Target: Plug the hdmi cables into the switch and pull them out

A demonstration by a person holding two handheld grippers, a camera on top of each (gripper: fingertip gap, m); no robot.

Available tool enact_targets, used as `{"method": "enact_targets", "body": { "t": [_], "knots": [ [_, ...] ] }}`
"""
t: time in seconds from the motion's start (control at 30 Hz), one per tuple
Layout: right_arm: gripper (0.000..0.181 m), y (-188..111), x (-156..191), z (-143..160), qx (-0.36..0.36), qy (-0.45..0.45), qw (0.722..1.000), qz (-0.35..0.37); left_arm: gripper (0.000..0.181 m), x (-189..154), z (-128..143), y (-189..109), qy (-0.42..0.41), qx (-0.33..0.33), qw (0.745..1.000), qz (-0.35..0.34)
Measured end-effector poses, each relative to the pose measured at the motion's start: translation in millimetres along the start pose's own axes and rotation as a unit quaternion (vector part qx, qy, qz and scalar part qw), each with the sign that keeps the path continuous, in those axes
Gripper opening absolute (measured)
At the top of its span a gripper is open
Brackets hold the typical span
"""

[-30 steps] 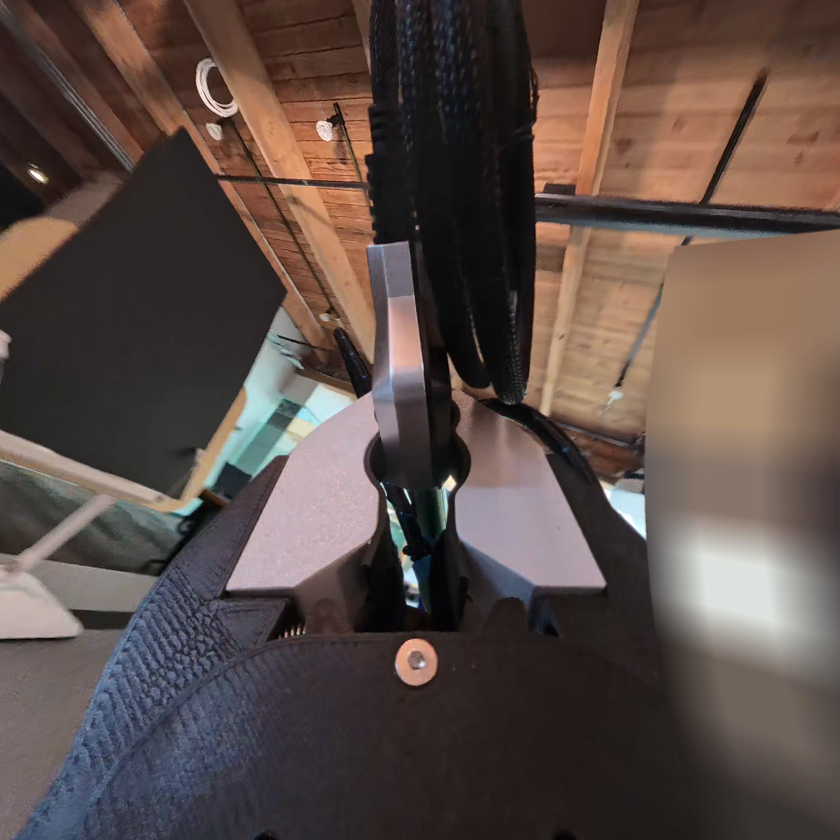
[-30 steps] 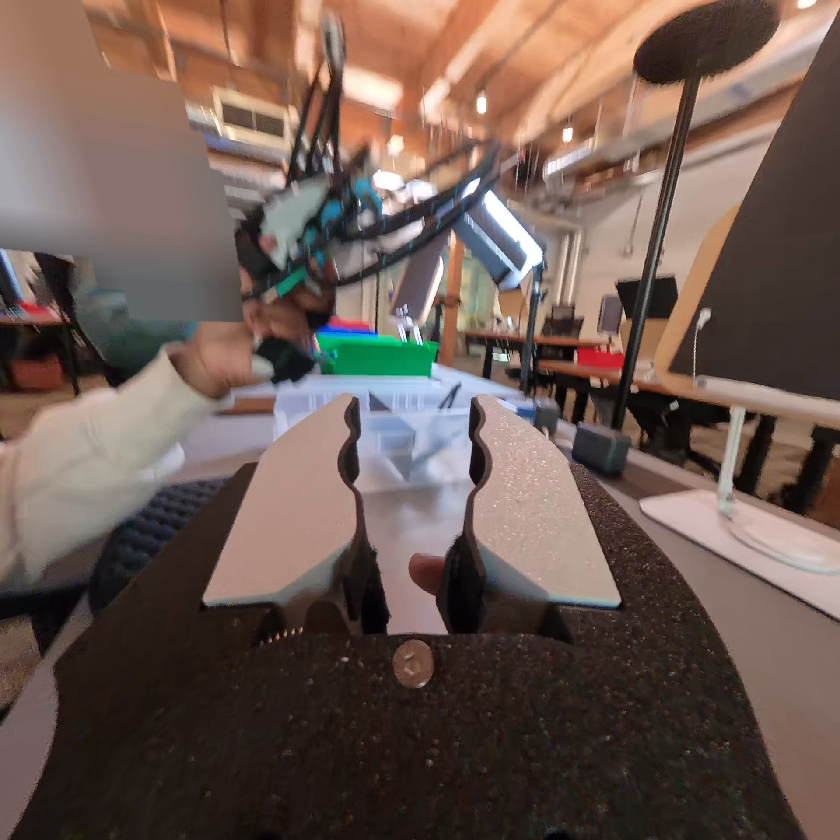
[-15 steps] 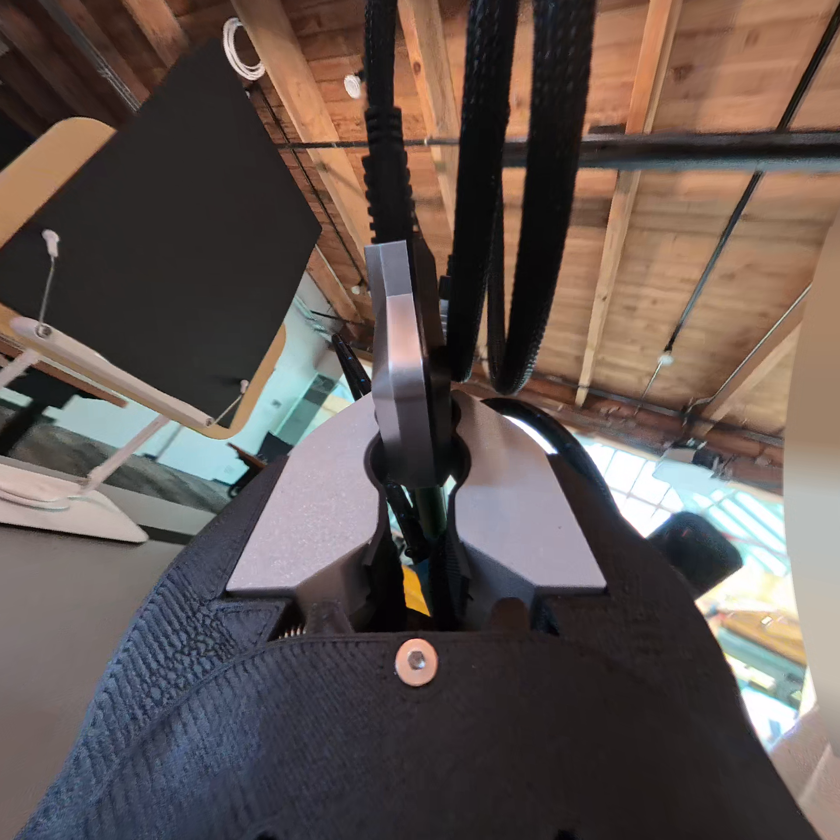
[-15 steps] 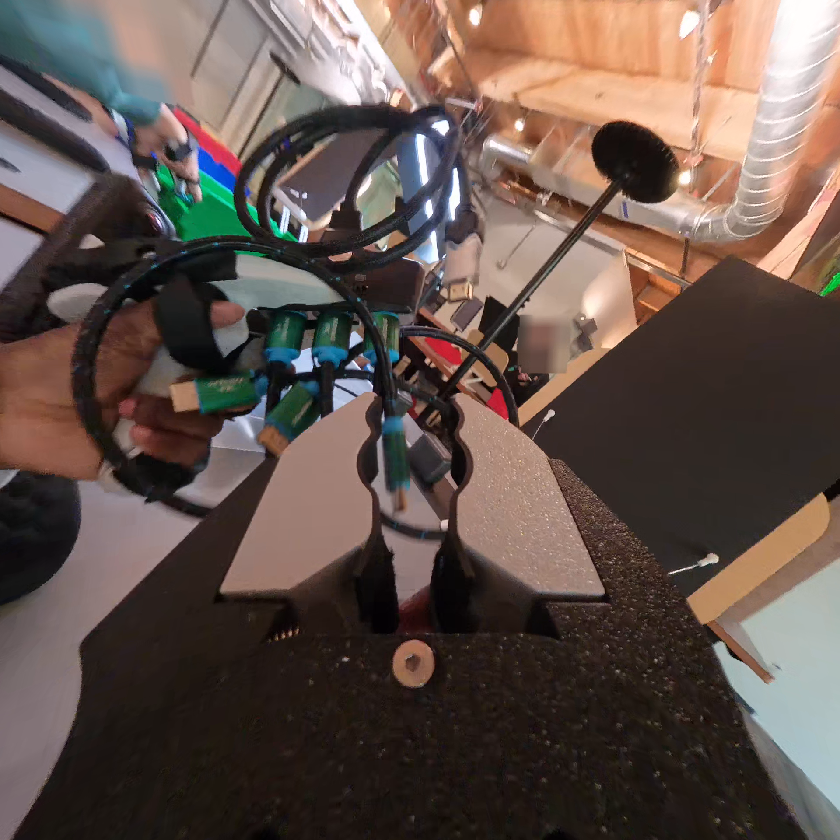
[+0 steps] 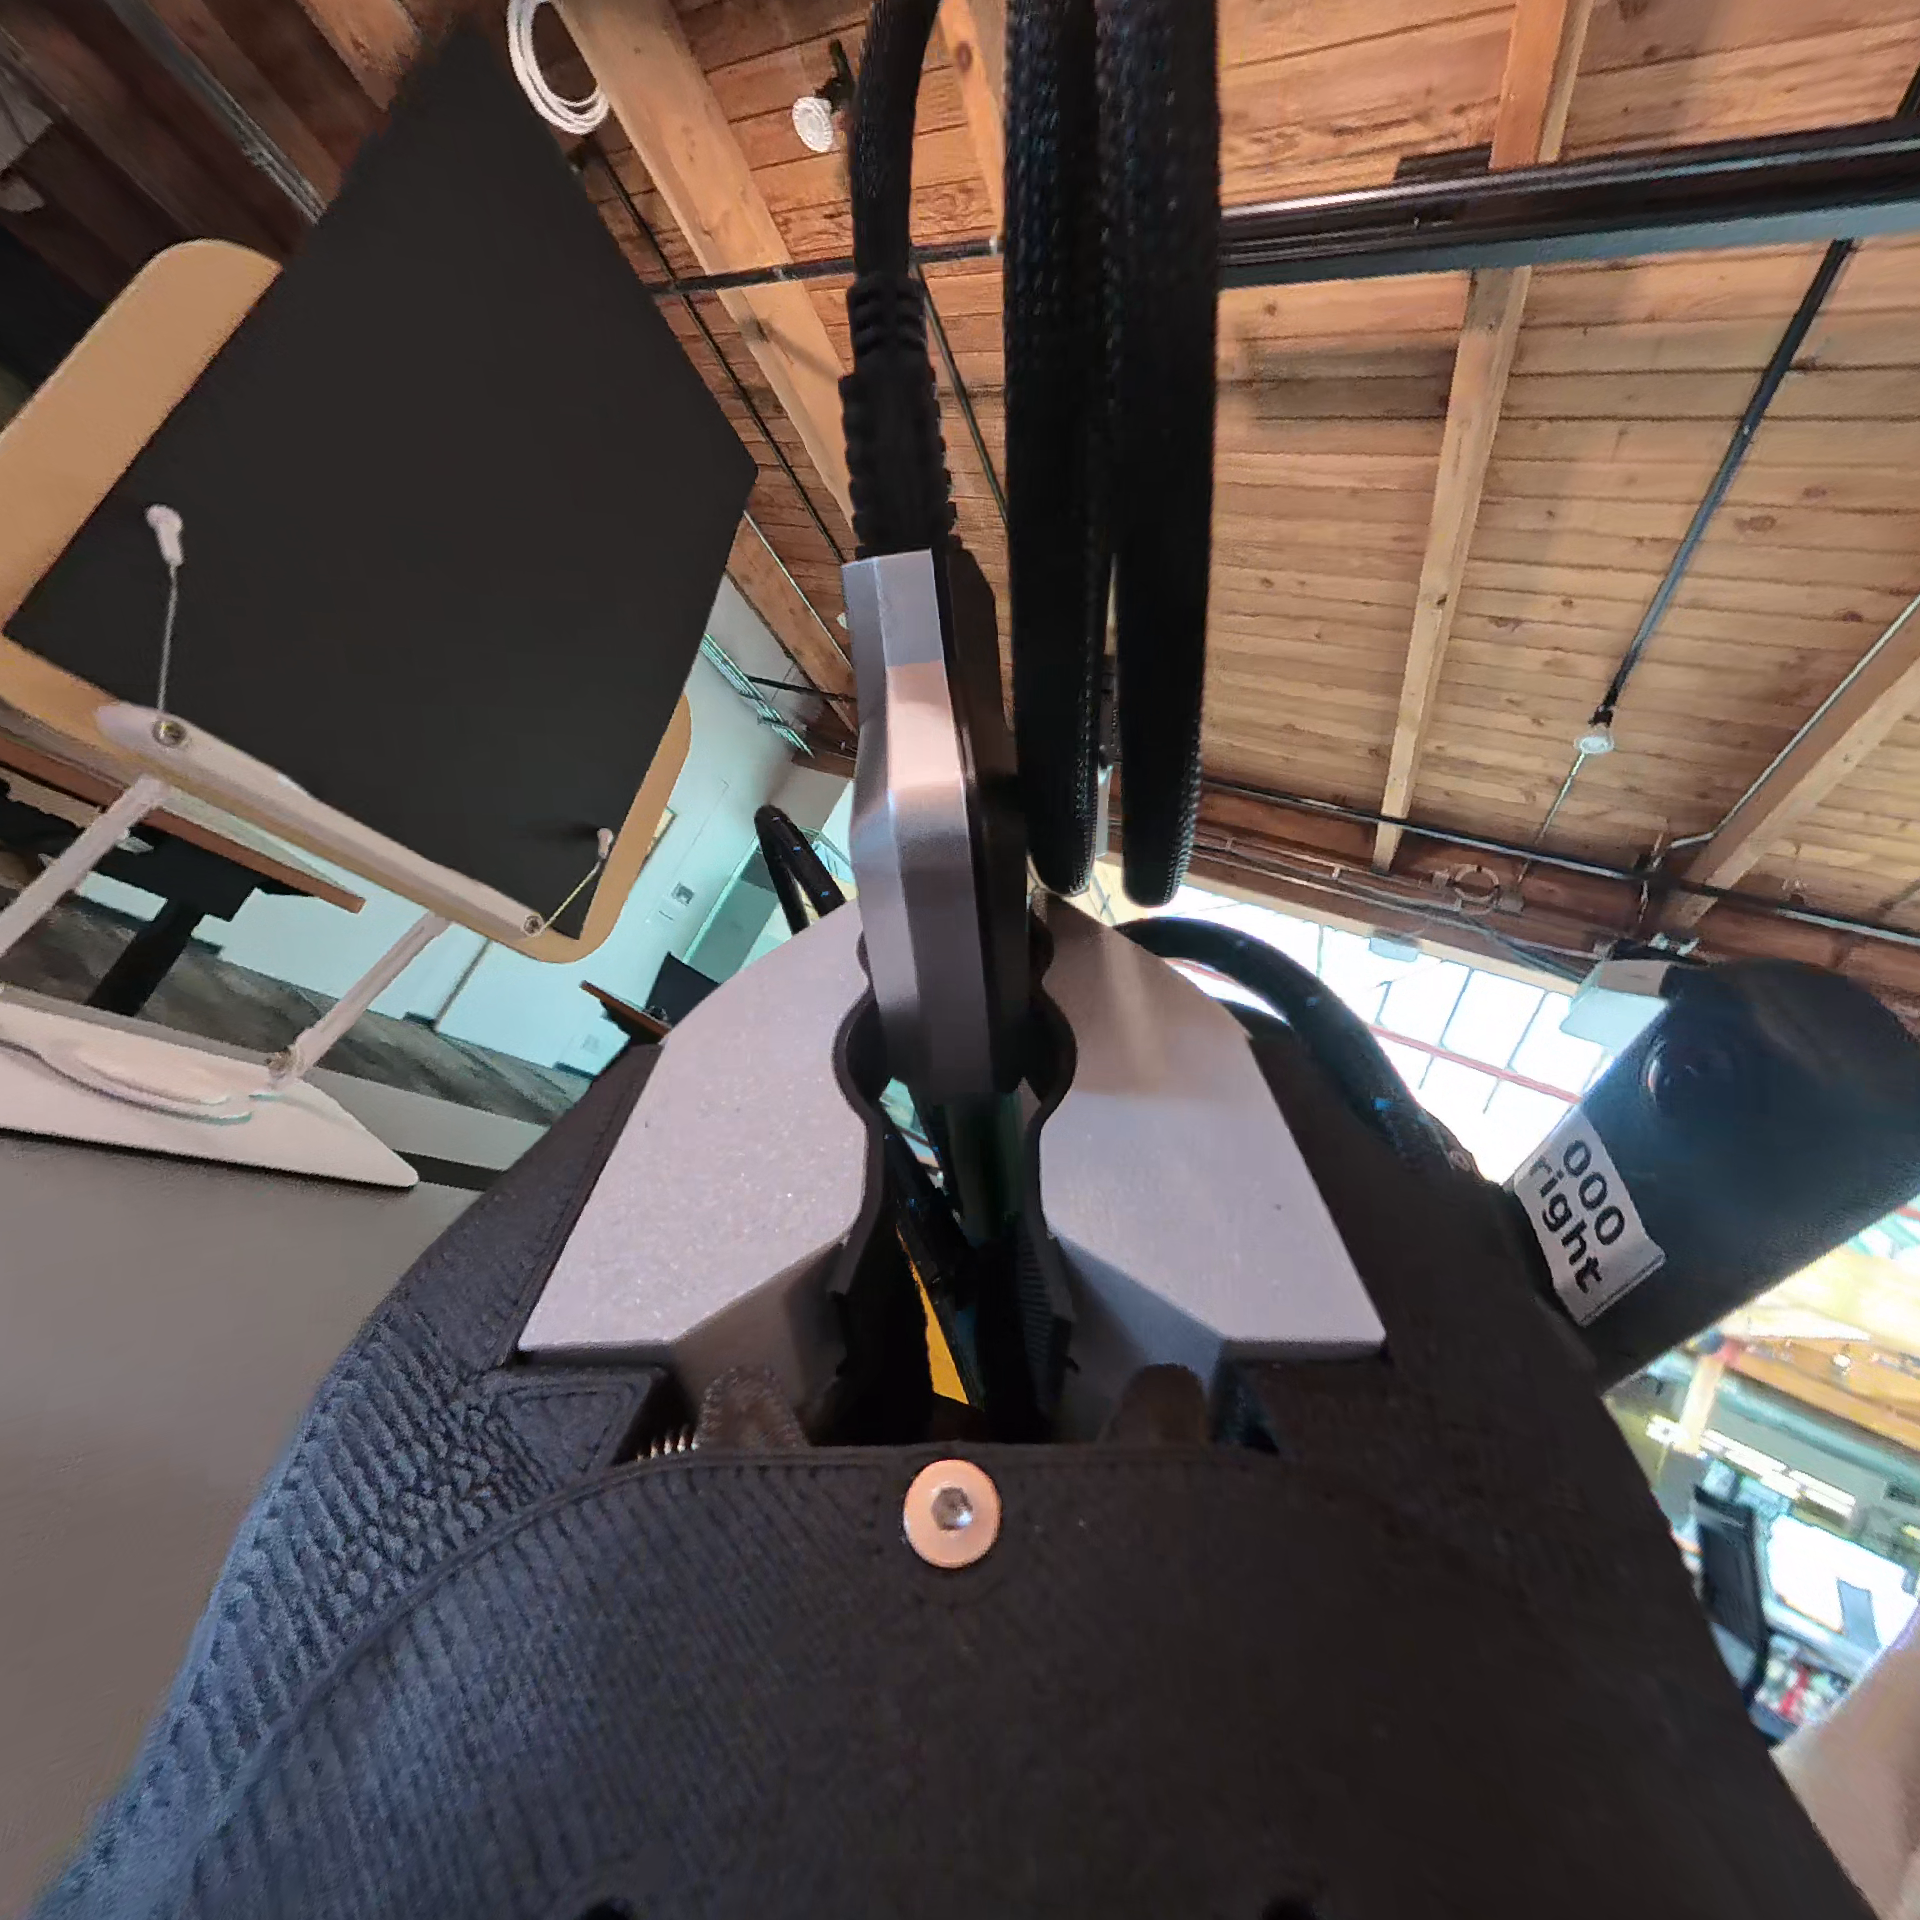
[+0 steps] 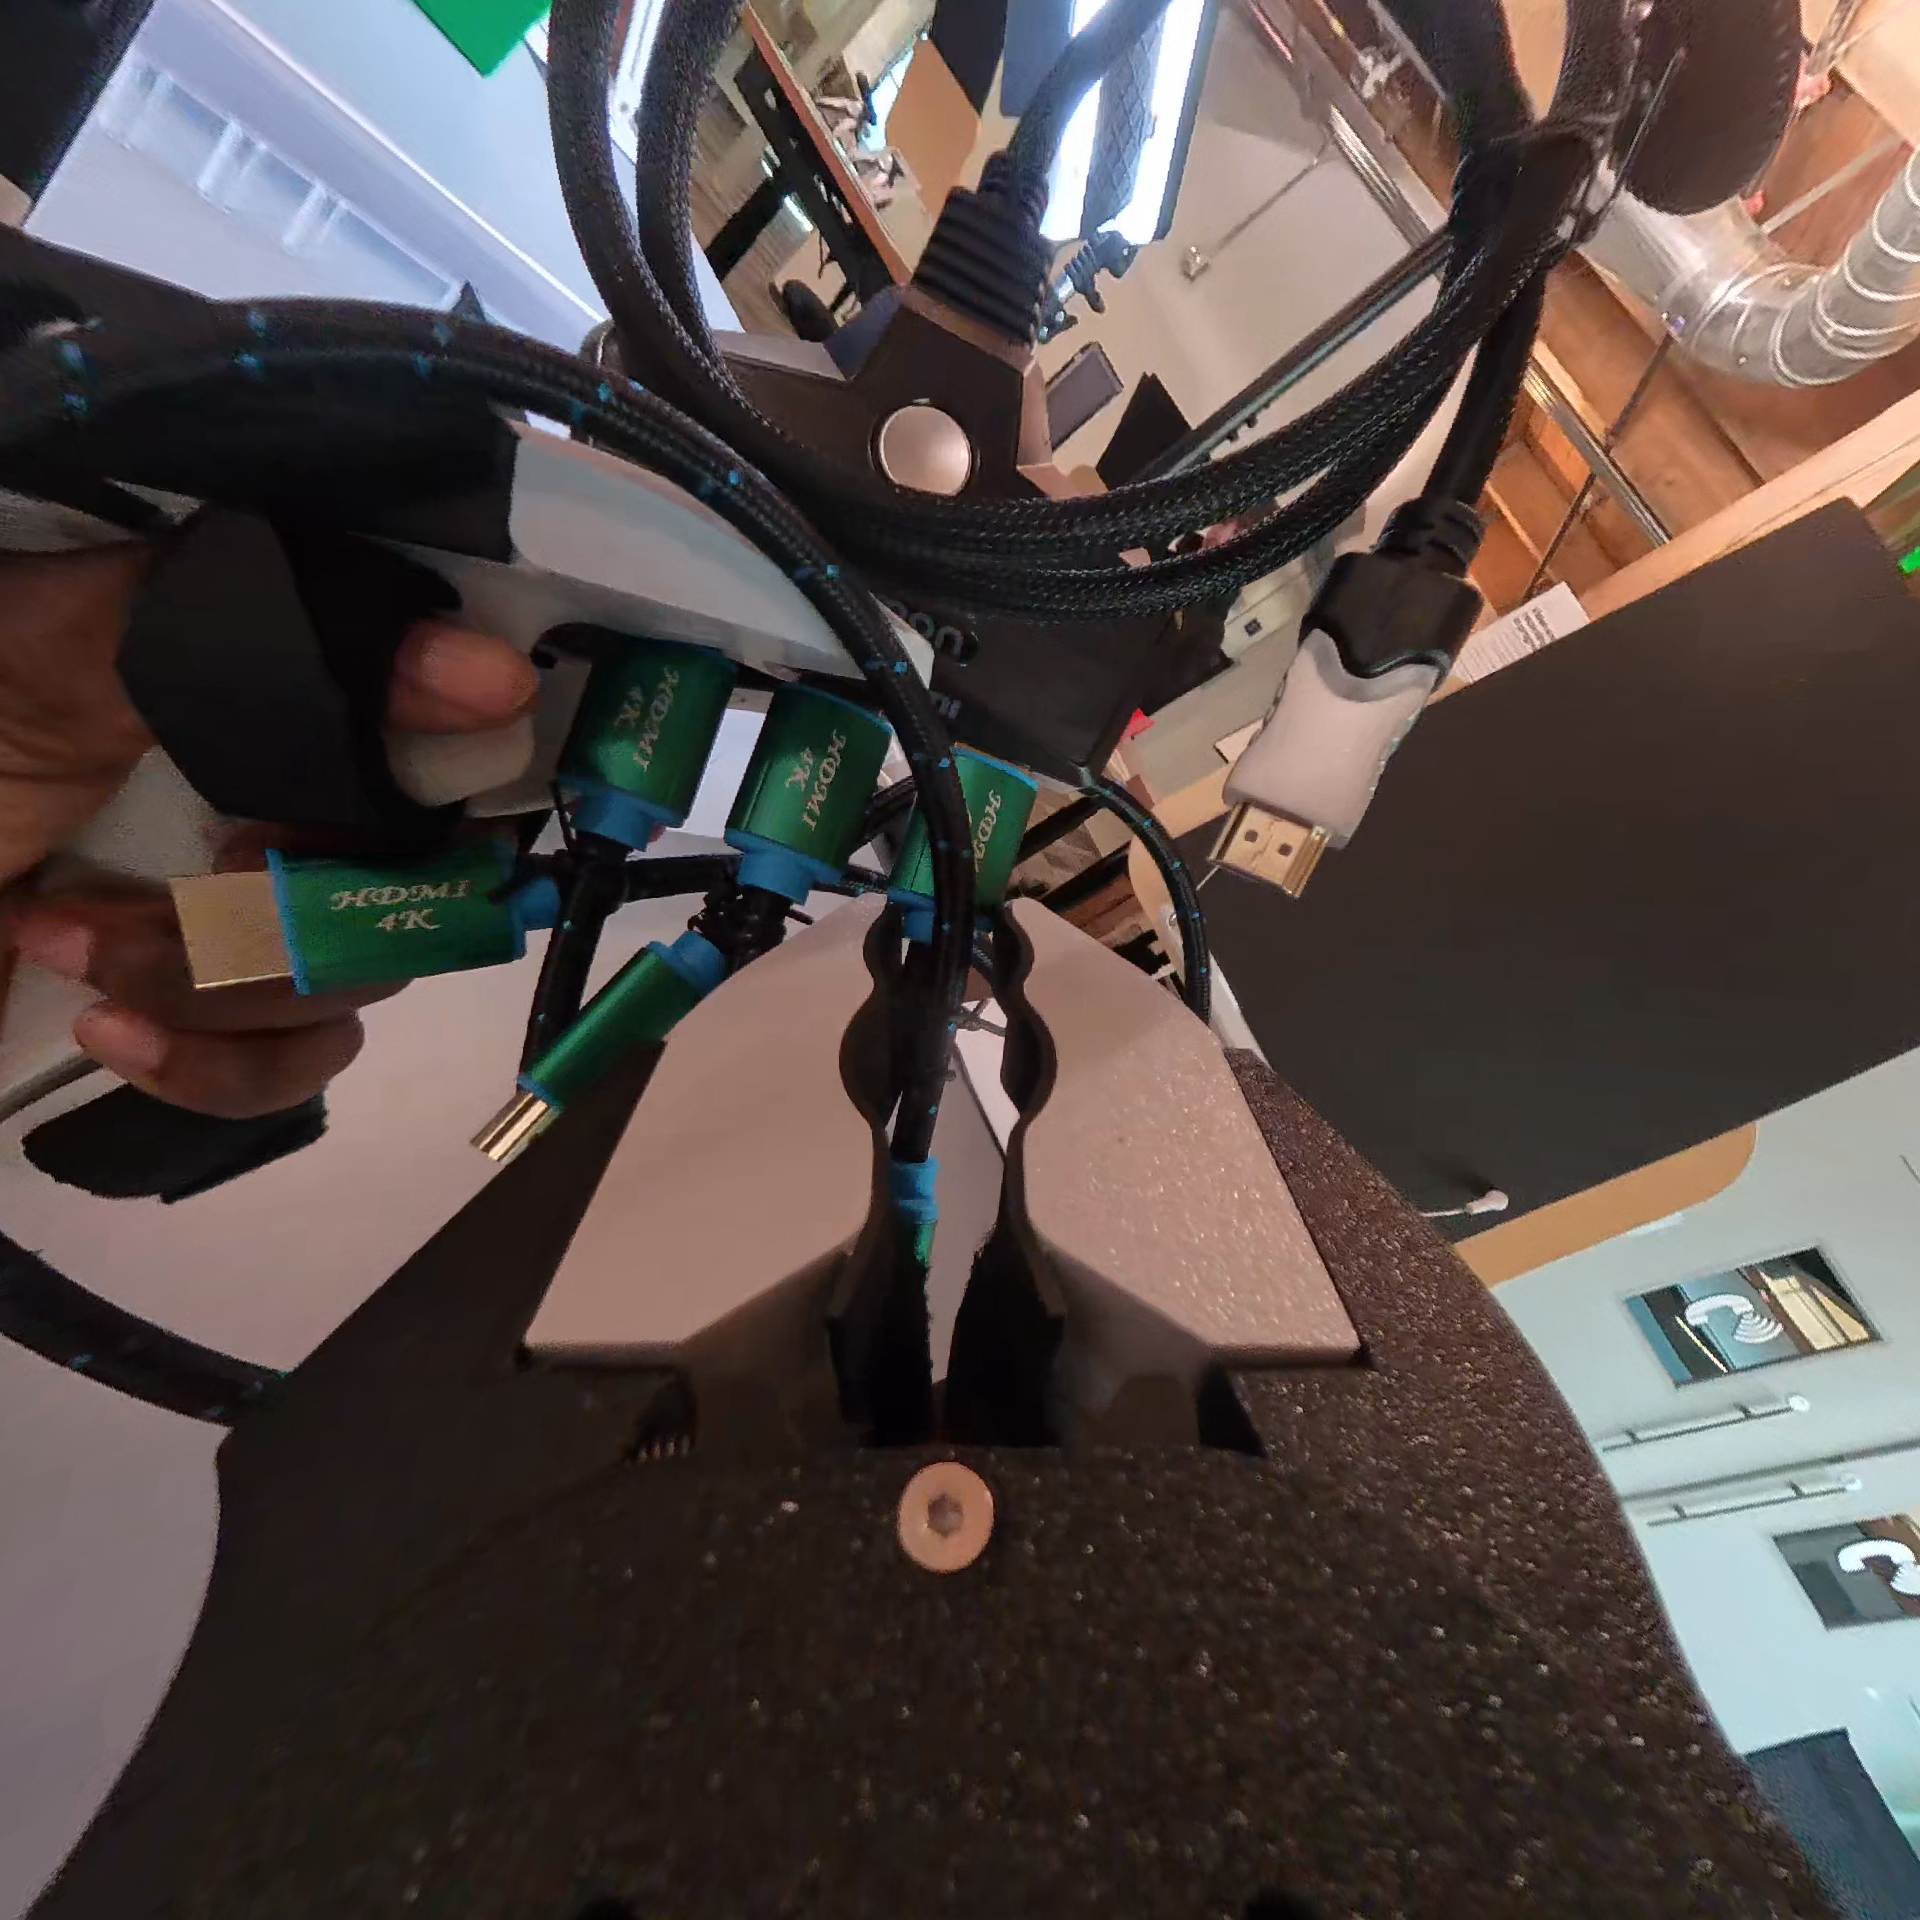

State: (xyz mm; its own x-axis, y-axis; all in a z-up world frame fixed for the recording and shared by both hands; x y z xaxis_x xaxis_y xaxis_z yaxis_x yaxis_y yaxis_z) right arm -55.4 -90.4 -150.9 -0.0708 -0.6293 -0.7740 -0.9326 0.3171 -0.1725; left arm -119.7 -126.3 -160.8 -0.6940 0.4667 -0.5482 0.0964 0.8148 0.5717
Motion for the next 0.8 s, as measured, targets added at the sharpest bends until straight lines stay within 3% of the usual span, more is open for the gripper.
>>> {"method": "enact_targets", "body": {
  "t": [0.03, 0.67, 0.8],
  "knots": [
    [0.017, 0, 2, 1, 0.003, 0.002, 1.000, 0.004, 0.021, 1, 1, -1, -0.008, -0.002, 1.000, -0.003],
    [0.017, -18, 24, 24, -0.044, 0.147, 0.988, 0.021, 0.021, -10, 19, -2, 0.134, 0.024, 0.990, -0.044],
    [0.017, -21, 15, 22, -0.046, 0.145, 0.988, 0.021, 0.022, -18, 20, 4, 0.153, 0.031, 0.988, -0.006]
  ]
}}
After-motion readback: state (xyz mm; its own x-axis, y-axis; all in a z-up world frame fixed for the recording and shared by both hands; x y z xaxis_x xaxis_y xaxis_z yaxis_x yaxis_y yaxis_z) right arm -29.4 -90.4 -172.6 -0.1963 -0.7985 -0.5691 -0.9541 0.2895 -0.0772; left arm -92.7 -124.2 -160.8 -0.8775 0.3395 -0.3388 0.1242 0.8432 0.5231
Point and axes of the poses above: each gripper's, where its closed fingertips meet, y out along the fingers, z out of its underside, x = y × z across the jaws, the point moved 4 cm from there along -y, back along the fingers, and after that the axes turned 8 degrees about -z, right-handed, at the moved point
